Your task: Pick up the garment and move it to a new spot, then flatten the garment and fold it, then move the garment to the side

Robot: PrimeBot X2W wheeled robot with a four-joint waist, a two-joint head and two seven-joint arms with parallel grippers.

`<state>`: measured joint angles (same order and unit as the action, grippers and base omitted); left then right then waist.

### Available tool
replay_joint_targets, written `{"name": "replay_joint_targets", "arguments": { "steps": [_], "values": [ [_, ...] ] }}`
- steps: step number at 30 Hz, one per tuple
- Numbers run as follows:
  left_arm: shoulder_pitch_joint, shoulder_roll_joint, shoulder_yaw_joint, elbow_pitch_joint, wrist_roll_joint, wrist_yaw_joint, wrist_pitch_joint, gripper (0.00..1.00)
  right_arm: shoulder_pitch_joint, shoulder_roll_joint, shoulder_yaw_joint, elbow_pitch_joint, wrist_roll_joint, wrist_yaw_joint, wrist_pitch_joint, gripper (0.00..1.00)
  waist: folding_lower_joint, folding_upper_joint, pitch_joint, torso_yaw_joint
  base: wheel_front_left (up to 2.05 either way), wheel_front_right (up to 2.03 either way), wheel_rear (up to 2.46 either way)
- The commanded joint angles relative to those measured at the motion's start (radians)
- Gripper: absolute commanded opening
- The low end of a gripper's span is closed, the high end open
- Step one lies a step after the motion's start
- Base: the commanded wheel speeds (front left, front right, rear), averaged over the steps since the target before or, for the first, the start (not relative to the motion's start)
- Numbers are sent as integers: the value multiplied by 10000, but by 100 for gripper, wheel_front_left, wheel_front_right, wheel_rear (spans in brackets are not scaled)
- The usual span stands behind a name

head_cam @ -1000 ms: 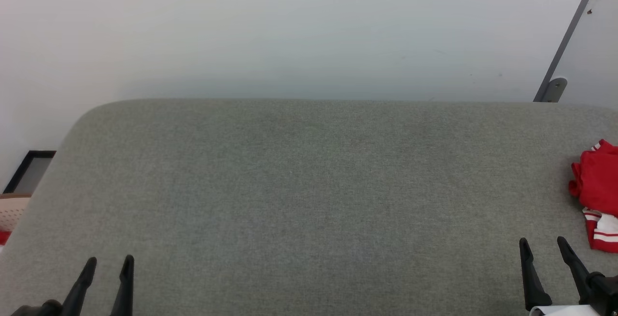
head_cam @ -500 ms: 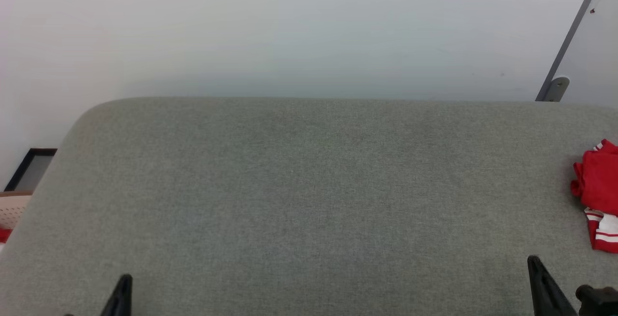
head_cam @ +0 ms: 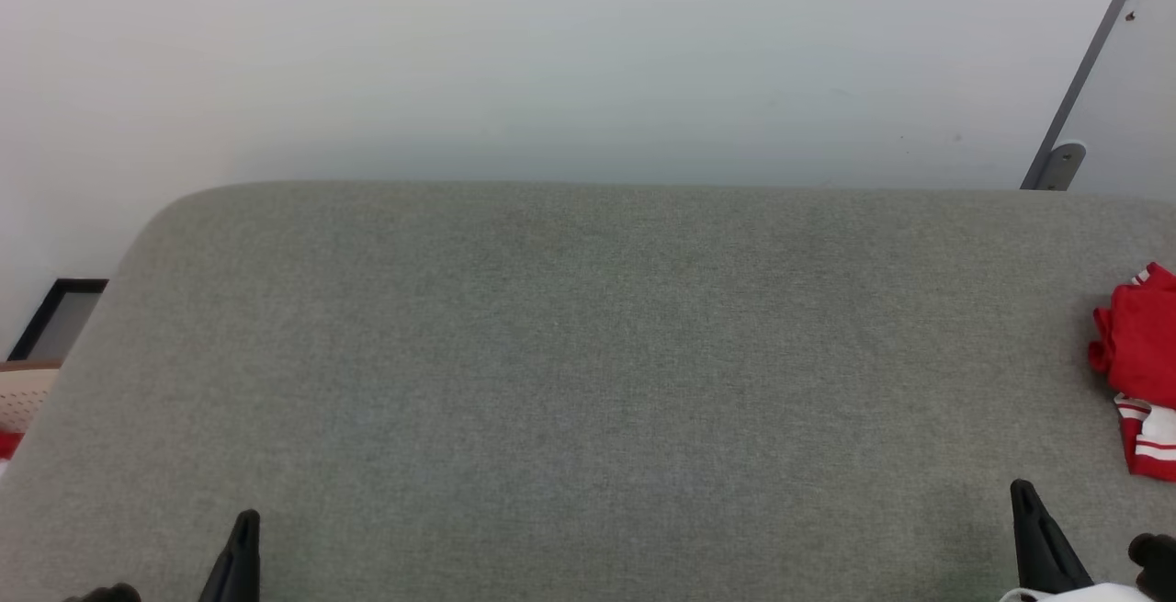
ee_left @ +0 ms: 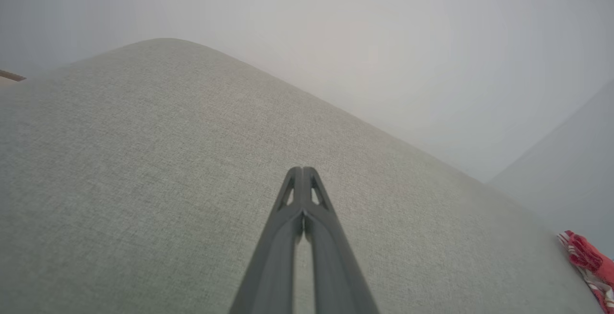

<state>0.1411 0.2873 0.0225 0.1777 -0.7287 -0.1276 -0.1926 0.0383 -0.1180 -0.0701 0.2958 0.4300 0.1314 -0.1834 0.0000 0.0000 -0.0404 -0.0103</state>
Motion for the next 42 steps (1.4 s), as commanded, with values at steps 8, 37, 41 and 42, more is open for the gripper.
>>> {"name": "replay_joint_targets", "arguments": {
  "steps": [8, 37, 41, 42],
  "values": [
    [-529, -201, 201, -13, -1240, -10, 393, 0, -455, 52, -99, -248, 1658, -3, 386, 0, 0, 0, 35, 9, 0, 0, 0],
    [-1330, -1033, 482, 244, -4195, -23, 1427, 0, -872, 295, -237, -370, 5595, -6, 1398, 0, 0, 0, 149, 36, 0, 0, 0],
    [-1411, -1130, 515, 279, -4533, -25, 1554, 0, -928, 325, -256, -386, 6057, -6, 1508, 0, 0, 0, 165, 39, 0, 0, 0],
    [-1439, -1152, 523, 285, -4615, -26, 1578, 0, -943, 332, -260, -389, 6161, -6, 1538, 0, 0, 0, 168, 40, 0, 0, 0]
  ]
}}
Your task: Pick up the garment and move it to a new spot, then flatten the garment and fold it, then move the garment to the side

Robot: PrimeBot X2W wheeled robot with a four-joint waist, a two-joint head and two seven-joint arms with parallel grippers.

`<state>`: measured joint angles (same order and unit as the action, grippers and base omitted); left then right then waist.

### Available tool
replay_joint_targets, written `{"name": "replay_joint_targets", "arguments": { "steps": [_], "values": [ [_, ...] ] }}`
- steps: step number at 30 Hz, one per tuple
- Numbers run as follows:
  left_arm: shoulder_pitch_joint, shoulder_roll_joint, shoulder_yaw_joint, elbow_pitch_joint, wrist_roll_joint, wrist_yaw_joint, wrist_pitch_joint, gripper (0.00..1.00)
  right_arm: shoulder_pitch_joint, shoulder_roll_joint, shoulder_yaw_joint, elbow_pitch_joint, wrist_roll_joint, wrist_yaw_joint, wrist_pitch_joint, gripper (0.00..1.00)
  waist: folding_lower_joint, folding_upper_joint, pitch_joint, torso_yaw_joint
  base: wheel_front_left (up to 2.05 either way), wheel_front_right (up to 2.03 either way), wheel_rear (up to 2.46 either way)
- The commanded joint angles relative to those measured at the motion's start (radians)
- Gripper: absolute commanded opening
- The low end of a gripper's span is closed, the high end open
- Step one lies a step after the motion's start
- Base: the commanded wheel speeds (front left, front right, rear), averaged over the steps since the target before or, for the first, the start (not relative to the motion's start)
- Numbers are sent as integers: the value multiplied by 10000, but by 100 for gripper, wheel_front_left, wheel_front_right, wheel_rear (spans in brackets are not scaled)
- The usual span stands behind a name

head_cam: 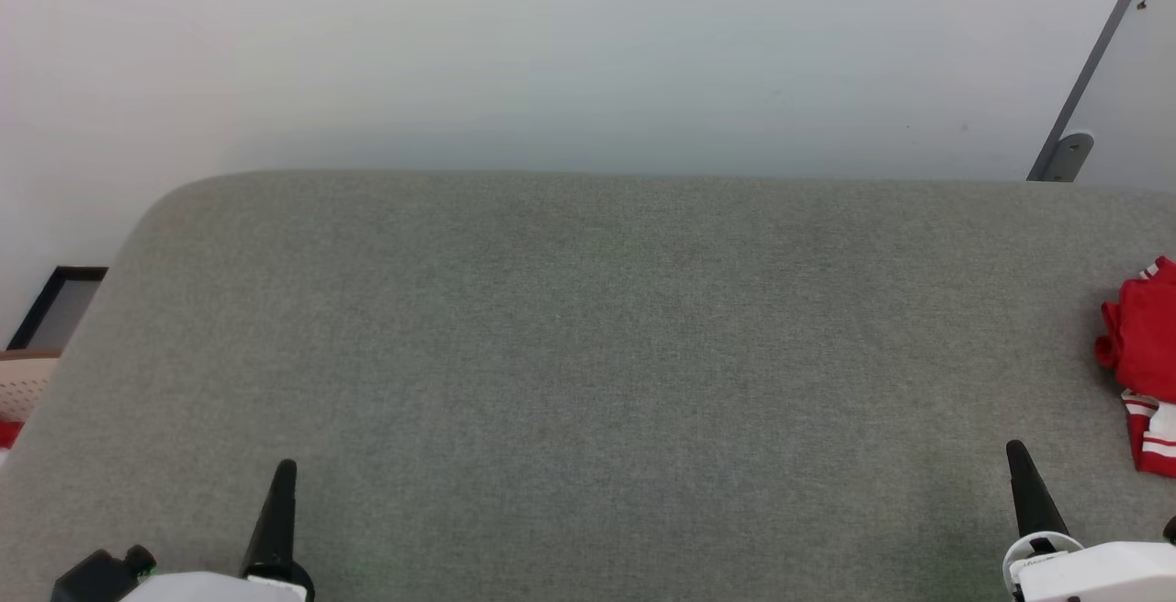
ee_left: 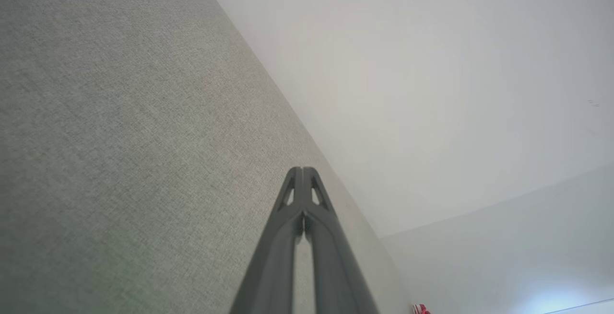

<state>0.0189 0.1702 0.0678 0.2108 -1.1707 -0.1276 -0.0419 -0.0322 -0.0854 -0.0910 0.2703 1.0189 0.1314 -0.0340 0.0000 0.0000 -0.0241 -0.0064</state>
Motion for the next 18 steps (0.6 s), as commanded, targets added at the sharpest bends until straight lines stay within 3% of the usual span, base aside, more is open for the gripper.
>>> {"name": "replay_joint_targets", "arguments": {
  "steps": [1, 18],
  "values": [
    [-244, -2, 79, -41, -279, -26, 101, 0, -253, 12, -55, -137, 383, -6, 80, 0, 0, 0, 9, 3, 0, 0, 0],
    [-564, -358, 199, 74, -1507, -33, 537, 0, -438, 118, -122, -180, 2040, -7, 505, 0, 0, 0, 72, 17, 0, 0, 0]
  ]
}}
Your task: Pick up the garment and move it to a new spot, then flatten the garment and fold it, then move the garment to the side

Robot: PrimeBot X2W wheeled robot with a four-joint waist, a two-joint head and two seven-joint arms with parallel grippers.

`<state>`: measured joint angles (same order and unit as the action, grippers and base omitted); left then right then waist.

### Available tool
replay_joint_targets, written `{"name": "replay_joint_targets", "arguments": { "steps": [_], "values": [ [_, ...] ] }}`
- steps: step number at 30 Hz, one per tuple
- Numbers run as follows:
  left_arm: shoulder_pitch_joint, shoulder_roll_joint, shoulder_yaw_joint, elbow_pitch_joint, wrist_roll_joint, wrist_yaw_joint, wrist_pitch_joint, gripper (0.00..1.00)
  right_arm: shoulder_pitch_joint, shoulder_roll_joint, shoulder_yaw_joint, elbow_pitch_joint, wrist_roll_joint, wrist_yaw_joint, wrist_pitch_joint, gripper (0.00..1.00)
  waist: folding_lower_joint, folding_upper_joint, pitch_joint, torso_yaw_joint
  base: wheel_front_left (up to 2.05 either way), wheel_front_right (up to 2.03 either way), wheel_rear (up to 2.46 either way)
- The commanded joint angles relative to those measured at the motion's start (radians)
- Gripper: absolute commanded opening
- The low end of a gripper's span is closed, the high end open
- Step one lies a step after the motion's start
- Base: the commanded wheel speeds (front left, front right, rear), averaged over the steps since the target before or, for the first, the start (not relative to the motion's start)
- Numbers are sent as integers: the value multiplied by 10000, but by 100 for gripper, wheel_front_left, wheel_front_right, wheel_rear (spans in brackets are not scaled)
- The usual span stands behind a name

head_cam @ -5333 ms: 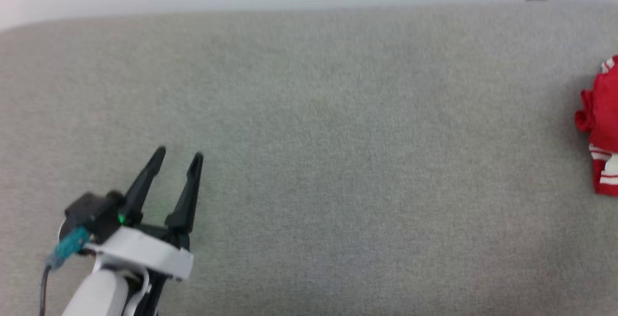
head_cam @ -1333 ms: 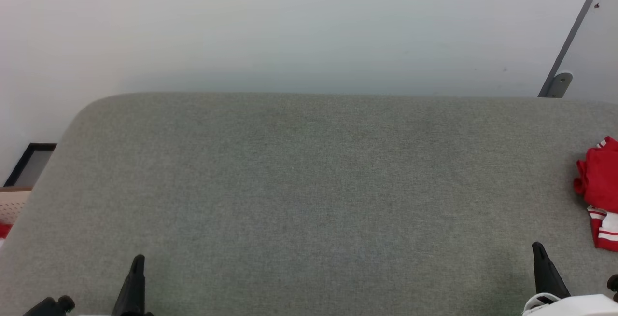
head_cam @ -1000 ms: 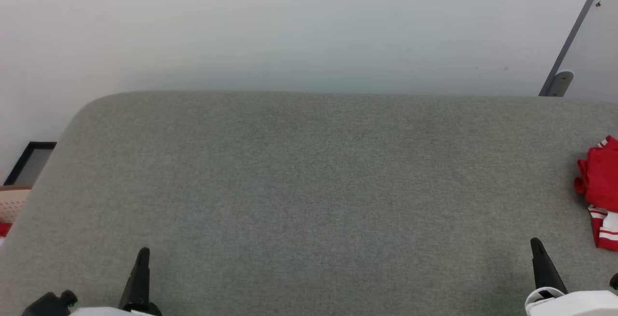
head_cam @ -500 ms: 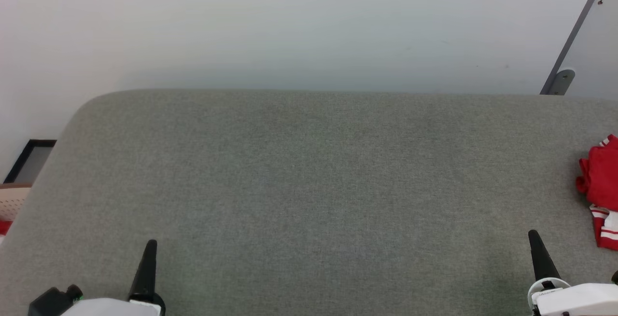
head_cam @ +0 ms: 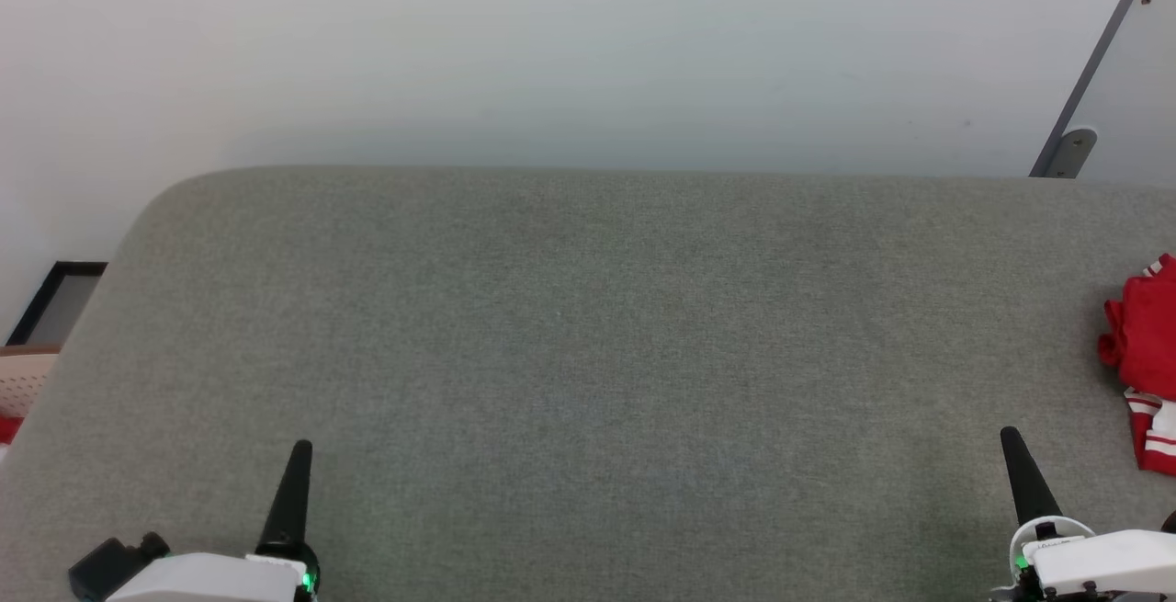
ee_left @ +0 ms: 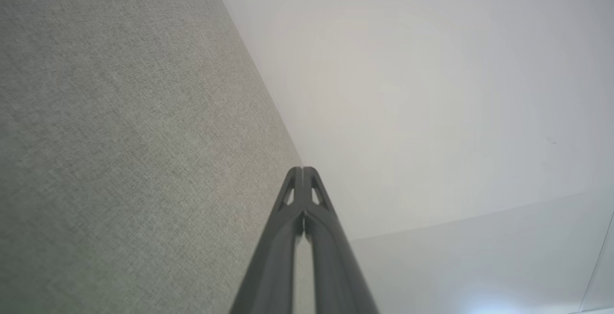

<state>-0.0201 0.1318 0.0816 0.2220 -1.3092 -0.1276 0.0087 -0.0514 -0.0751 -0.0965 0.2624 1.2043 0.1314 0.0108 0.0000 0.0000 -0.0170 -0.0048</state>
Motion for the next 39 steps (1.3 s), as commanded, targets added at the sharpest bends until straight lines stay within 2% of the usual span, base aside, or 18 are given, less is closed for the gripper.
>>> {"name": "replay_joint_targets", "arguments": {
  "steps": [1, 39],
  "values": [
    [-196, 4, 69, -31, -197, -34, 61, 0, -257, 22, -69, -104, 269, -7, 76, 0, 0, 0, 6, 2, 0, 0, 0],
    [-816, -675, 290, 186, -2494, -51, 876, 0, -562, 219, -159, -181, 3359, -11, 873, 0, 0, 0, 155, 37, 0, 0, 0]
  ]
}}
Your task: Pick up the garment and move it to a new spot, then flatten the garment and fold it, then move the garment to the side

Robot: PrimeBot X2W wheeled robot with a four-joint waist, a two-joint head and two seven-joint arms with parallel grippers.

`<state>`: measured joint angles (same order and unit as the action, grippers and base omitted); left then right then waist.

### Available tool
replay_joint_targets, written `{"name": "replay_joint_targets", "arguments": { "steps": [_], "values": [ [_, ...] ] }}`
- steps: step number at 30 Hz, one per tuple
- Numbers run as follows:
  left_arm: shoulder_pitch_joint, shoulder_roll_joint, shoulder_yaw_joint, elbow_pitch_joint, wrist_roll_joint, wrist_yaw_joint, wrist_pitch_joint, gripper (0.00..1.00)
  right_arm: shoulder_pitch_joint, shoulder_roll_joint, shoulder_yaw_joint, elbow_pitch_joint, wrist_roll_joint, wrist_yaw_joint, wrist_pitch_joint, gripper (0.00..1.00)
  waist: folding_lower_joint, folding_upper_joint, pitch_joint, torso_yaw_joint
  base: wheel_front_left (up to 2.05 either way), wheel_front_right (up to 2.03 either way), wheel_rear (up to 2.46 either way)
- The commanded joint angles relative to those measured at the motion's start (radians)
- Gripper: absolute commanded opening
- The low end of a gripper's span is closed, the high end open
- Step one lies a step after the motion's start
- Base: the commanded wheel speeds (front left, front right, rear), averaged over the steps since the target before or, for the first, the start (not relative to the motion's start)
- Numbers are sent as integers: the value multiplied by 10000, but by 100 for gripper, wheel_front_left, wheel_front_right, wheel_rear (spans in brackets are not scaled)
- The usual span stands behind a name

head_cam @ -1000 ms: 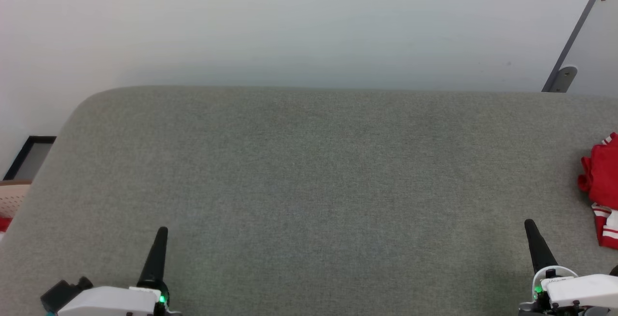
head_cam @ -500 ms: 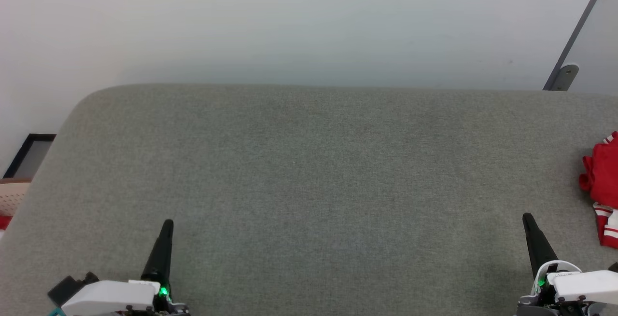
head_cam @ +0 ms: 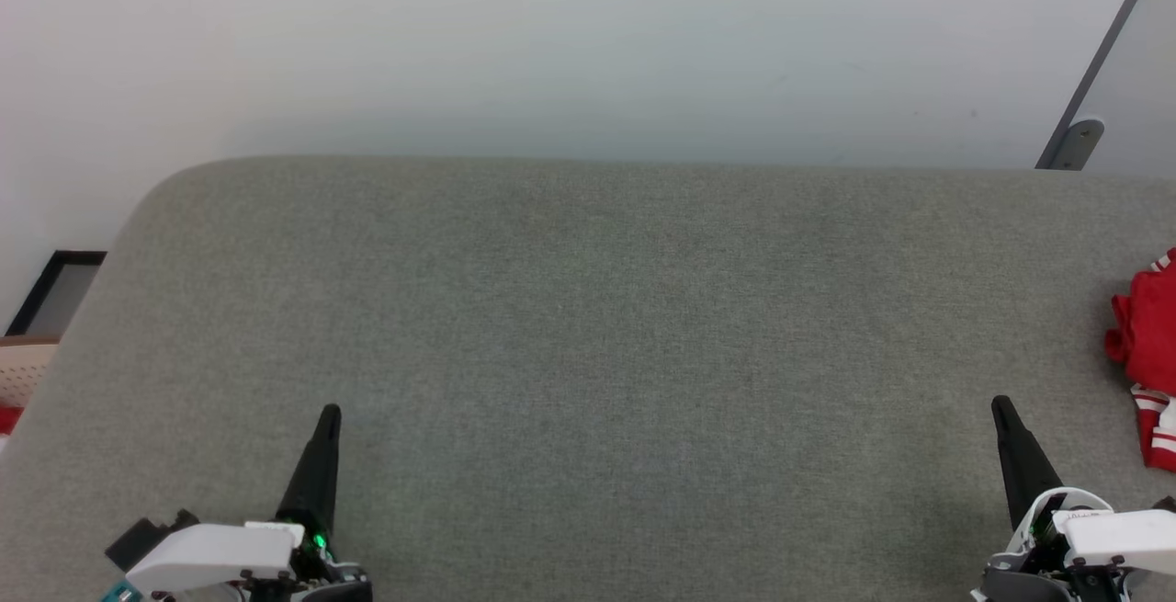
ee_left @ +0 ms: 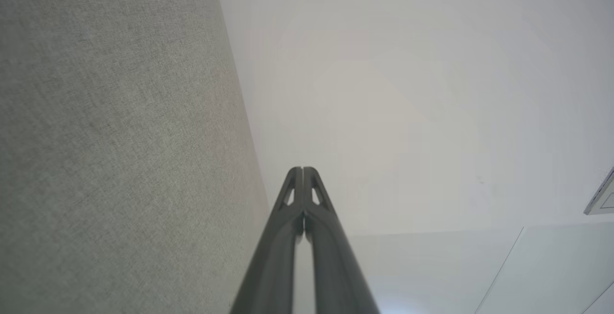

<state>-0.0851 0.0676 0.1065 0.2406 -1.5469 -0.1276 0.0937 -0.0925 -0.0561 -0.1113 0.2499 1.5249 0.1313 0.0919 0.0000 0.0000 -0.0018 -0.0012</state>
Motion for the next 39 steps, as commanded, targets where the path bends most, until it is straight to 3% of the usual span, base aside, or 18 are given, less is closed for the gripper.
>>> {"name": "replay_joint_targets", "arguments": {
  "steps": [1, 12, 39],
  "values": [
    [-174, -48, 46, 5, -171, -51, 47, 0, -160, 32, -14, -58, 225, -9, 70, 0, 0, 0, 7, 2, 0, 0, 0],
    [-306, -201, 94, 61, -682, -55, 237, 0, -248, 86, -35, -73, 923, -10, 254, 0, 0, 0, 49, 12, 0, 0, 0],
    [-298, -192, 97, 59, -667, -55, 240, 0, -182, 80, -28, -63, 893, -10, 252, 0, 0, 0, 49, 12, 0, 0, 0]
  ]
}}
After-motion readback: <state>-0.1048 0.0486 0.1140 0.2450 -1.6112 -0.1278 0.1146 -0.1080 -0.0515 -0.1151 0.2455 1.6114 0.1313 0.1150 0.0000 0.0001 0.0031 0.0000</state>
